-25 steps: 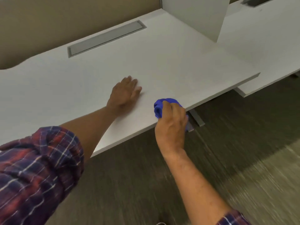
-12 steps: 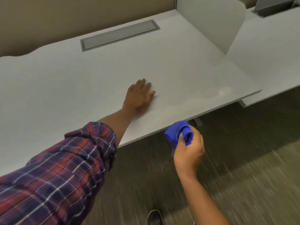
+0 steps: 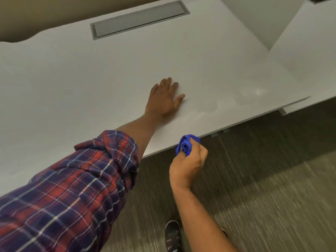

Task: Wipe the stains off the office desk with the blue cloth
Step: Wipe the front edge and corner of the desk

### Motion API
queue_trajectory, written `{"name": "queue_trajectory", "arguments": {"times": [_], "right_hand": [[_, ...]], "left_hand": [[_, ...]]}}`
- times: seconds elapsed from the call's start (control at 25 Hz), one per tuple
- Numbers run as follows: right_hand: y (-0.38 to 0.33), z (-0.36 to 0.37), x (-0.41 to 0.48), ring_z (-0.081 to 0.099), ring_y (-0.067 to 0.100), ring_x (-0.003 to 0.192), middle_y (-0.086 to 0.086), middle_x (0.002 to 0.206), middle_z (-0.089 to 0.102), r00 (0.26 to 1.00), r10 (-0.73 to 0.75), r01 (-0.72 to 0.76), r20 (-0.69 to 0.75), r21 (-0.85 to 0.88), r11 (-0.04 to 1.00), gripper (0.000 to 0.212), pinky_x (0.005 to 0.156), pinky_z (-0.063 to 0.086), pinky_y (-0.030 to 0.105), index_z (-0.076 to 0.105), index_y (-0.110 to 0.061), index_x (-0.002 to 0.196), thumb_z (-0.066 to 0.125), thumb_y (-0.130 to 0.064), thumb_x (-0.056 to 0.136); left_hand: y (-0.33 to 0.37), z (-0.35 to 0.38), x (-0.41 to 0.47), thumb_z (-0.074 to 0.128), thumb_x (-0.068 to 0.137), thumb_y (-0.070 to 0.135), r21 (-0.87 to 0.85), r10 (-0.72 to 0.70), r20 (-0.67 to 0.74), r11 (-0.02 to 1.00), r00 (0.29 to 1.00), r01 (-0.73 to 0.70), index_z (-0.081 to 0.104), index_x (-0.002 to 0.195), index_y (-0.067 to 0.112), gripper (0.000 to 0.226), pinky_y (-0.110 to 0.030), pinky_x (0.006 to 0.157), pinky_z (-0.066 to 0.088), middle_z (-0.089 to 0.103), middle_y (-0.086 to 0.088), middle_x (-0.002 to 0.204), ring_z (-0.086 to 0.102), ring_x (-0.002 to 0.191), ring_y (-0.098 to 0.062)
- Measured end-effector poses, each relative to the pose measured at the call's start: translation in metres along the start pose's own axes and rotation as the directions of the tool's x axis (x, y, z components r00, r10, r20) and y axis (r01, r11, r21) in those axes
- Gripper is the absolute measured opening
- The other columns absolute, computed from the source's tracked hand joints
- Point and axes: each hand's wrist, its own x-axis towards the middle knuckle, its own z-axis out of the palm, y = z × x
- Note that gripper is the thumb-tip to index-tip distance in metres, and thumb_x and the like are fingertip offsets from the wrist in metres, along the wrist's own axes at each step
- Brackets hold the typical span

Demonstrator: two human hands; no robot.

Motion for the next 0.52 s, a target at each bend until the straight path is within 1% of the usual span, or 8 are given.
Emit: {"name": "queue_trajectory", "arguments": {"times": [0.08, 0.16, 0.2, 0.28, 0.32, 0.36, 0.44, 0.52], "right_hand": [[-0.002, -0.001, -0.015, 0.060, 0.018, 0.104, 0.009, 0.125, 0.052, 0.995, -0.038, 0.040, 0.093, -0.018, 0.999, 0.038, 0.077, 0.040, -0.006, 0.067, -0.002, 0.122, 0.068, 0.011, 0.087], [-0.002, -0.013, -0.012, 0.063, 0.020, 0.098, 0.004, 0.116, 0.058, 0.982, -0.063, 0.069, 0.179, -0.026, 0.997, 0.028, 0.075, 0.044, -0.001, 0.070, -0.008, 0.115, 0.069, 0.003, 0.089], [-0.004, -0.025, -0.004, 0.065, 0.022, 0.097, 0.003, 0.111, 0.063, 0.980, -0.062, 0.064, 0.191, -0.009, 0.998, 0.023, 0.078, 0.048, 0.007, 0.071, -0.011, 0.112, 0.069, -0.002, 0.090], [-0.010, -0.056, 0.031, 0.068, 0.024, 0.093, 0.003, 0.100, 0.071, 0.992, -0.032, 0.024, 0.125, 0.065, 0.998, 0.015, 0.085, 0.057, 0.039, 0.071, -0.015, 0.105, 0.070, -0.010, 0.091], [-0.014, -0.074, 0.054, 0.069, 0.025, 0.090, 0.004, 0.095, 0.072, 0.998, -0.029, 0.023, 0.064, 0.086, 0.996, 0.011, 0.084, 0.057, 0.047, 0.069, -0.016, 0.102, 0.070, -0.013, 0.091], [-0.020, -0.091, 0.080, 0.069, 0.026, 0.088, 0.004, 0.092, 0.071, 0.999, -0.047, 0.046, 0.004, 0.091, 0.995, 0.008, 0.083, 0.057, 0.050, 0.067, -0.018, 0.099, 0.070, -0.017, 0.092], [-0.040, -0.120, 0.138, 0.068, 0.024, 0.088, 0.000, 0.093, 0.069, 0.987, -0.133, 0.138, -0.087, 0.056, 0.989, 0.009, 0.079, 0.057, 0.048, 0.061, -0.021, 0.098, 0.068, -0.024, 0.092], [-0.060, -0.141, 0.203, 0.066, 0.026, 0.101, 0.002, 0.109, 0.068, 0.953, -0.265, 0.260, -0.144, -0.056, 0.964, 0.018, 0.081, 0.052, 0.037, 0.056, -0.024, 0.108, 0.065, -0.027, 0.093]], "left_hand": [[0.001, -0.002, -0.001, 0.018, 0.105, 0.063, 0.000, 0.006, 0.005, 1.000, 1.000, -0.006, 0.037, 0.158, 0.020, 0.071, -0.047, 0.129, 0.015, 0.028, -0.010, 0.171, 0.020, 0.160, -0.028], [0.002, -0.003, -0.003, 0.018, 0.105, 0.063, -0.003, 0.013, 0.001, 1.000, 1.000, -0.013, 0.036, 0.159, 0.020, 0.071, -0.046, 0.130, 0.013, 0.027, -0.009, 0.172, 0.018, 0.161, -0.027], [0.002, -0.003, -0.004, 0.017, 0.105, 0.063, -0.010, 0.011, -0.002, 1.000, 1.000, -0.011, 0.036, 0.159, 0.021, 0.072, -0.045, 0.130, 0.012, 0.026, -0.008, 0.173, 0.017, 0.161, -0.026], [0.001, -0.003, -0.004, 0.015, 0.103, 0.065, -0.021, 0.003, -0.008, 1.000, 1.000, -0.003, 0.034, 0.161, 0.022, 0.074, -0.044, 0.130, 0.010, 0.024, -0.006, 0.174, 0.016, 0.162, -0.024], [0.001, -0.002, -0.004, 0.013, 0.103, 0.065, -0.023, 0.001, -0.013, 1.000, 1.000, -0.001, 0.034, 0.161, 0.023, 0.075, -0.044, 0.131, 0.010, 0.023, -0.006, 0.174, 0.015, 0.162, -0.024], [0.000, -0.001, -0.004, 0.012, 0.103, 0.066, -0.021, 0.003, -0.019, 1.000, 1.000, -0.003, 0.034, 0.161, 0.023, 0.076, -0.044, 0.131, 0.010, 0.023, -0.006, 0.174, 0.015, 0.162, -0.023], [-0.002, 0.002, -0.006, 0.012, 0.104, 0.065, -0.014, 0.011, -0.035, 1.000, 0.999, -0.012, 0.033, 0.161, 0.024, 0.074, -0.043, 0.131, 0.010, 0.023, -0.005, 0.174, 0.015, 0.162, -0.023], [-0.003, 0.003, -0.004, 0.015, 0.106, 0.065, -0.023, 0.011, -0.054, 1.000, 0.998, -0.012, 0.034, 0.161, 0.024, 0.071, -0.043, 0.131, 0.010, 0.025, -0.004, 0.174, 0.017, 0.162, -0.022]]}}
